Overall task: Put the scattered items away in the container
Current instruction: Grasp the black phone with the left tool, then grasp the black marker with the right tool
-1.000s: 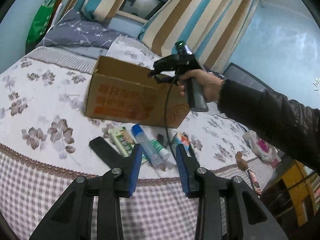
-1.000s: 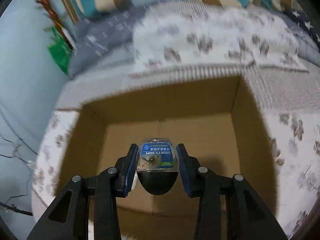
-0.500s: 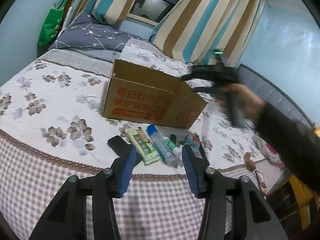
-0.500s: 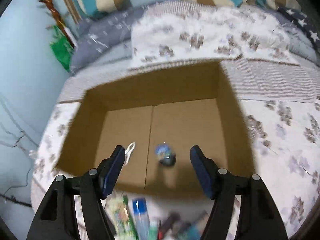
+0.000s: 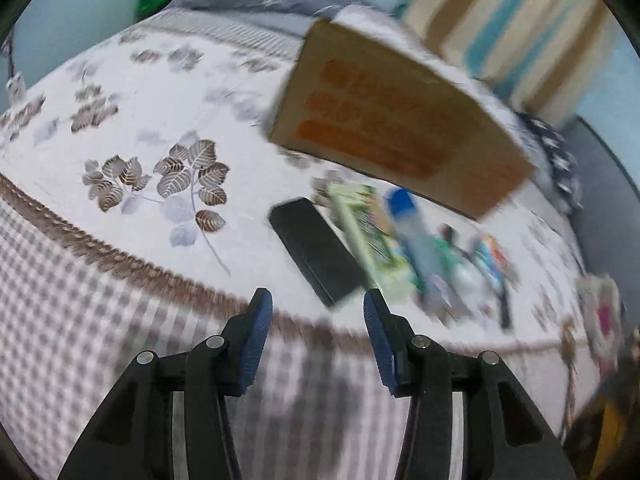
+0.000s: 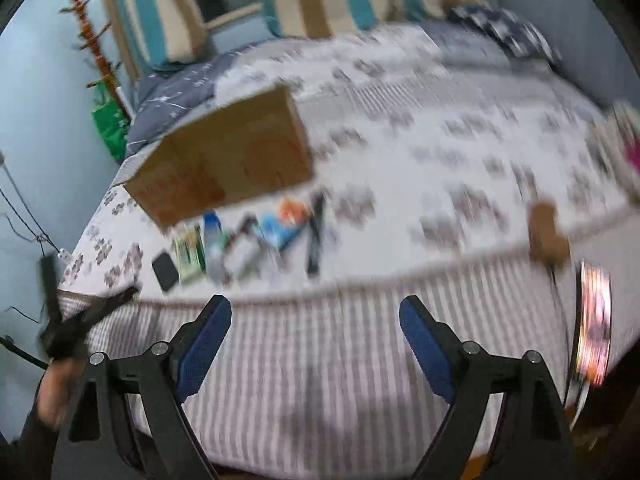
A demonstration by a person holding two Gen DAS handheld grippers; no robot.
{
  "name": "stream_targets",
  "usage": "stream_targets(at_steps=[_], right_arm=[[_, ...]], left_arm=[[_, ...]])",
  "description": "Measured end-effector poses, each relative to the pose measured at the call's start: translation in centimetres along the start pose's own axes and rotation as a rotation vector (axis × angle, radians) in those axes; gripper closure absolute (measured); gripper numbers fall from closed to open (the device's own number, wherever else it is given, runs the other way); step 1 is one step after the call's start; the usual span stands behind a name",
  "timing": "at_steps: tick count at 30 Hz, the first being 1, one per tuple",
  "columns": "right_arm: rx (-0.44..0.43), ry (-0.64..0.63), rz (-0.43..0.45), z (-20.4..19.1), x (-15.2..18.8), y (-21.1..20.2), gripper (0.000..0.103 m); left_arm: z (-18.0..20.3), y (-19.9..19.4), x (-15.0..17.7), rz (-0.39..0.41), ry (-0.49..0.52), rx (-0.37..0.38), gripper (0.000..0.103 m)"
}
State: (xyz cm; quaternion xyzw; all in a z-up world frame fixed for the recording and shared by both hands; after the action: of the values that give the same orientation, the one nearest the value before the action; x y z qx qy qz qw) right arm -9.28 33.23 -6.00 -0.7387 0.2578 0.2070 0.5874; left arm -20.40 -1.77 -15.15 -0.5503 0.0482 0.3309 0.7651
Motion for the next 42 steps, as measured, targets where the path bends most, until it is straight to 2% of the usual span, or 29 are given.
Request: stream_targets(at_steps=[4,7,9,11,14,18,20,22,24,26,29,33,34,35,36,38,42], right_arm=[[0.009,0.074,-0.03,2.3,3.2,-0.8,0.0],[0.011,0.107,-0.018,3.4,3.7,-1.1,0.0],[0.01,0.114,-0.011,3.8,3.4,-0.9,0.0],[0.005,0.113,-0.011,3.9,3.1,-0.5,0.0],[-0.012,0.111,-0.019,3.8,2.7,0.3,0.0],[-0.018,0.072,-0.02,3.0,1.9,1.7,0.0],[-0.024,0.053,-0.025,2.5,1.4,2.8,0.0],[-0.024,0.033,-0.025,2.0,0.9,3.8,0.0],[-0.021,0.005,-0.031,1.4,0.2,5.3,0.0],[-0.017,-0.006,-0.044,0.9,-0.3,6.8,0.0],[-0.027,-0.002,-0.065,0.1,-1.0,9.1,0.0],[-0.023,-0.018,-0.077,-0.7,-1.7,11.1,0.0],[-0.019,-0.021,-0.08,-0.7,-1.8,11.6,0.0],[-0.01,-0.025,-0.084,-0.7,-2.0,12.2,0.0],[-0.002,-0.028,-0.087,-0.6,-2.2,12.7,0.0],[0.013,-0.033,-0.09,-0.5,-2.8,13.6,0.0],[0.033,-0.065,-0.101,-0.5,-3.7,15.5,0.0]], left_arm=[[1.1,2.9,-1.3,-0.002,-0.036,-0.077,0.056],[1.9,4.6,-1.8,-0.022,-0.044,-0.14,0.056],[2.3,5.3,-1.9,-0.007,-0.03,-0.185,0.053],[3.1,5.9,-1.8,-0.004,0.04,-0.245,0.052],[4.3,6.3,-0.9,0.005,0.228,-0.31,0.051],[3.2,5.0,0.1,-0.019,0.314,-0.264,0.061],[2.2,4.0,0.8,-0.025,0.371,-0.238,0.062],[1.1,3.2,1.5,-0.017,0.399,-0.168,0.062],[-0.1,2.5,1.7,-0.005,0.39,-0.085,0.062],[-0.4,2.1,1.7,-0.006,0.369,-0.038,0.062],[-0.1,2.4,1.5,-0.007,0.372,-0.028,0.061],[0.8,3.1,1.7,0.009,0.438,-0.087,0.056],[1.0,3.1,1.7,0.014,0.448,-0.104,0.057],[1.2,3.1,1.6,0.02,0.45,-0.113,0.063],[1.1,3.1,1.4,0.024,0.443,-0.114,0.063],[0.9,2.4,1.1,0.044,0.401,-0.099,0.063],[1.3,-1.5,1.4,0.12,0.329,-0.004,0.063]])
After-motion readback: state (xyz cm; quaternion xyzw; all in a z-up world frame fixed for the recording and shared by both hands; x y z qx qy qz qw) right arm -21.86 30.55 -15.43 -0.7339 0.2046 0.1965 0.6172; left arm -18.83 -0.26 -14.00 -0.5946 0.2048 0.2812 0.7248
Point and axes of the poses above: each gripper's, at about its wrist camera, not at the fingertips, and y roughly the way its jaws point, z to its right, x to its underside, the point moved 3 cm from there along y, roughly the way its jaws point, and after that the axes turned 7 degrees about -y, right-handed, at the moved point
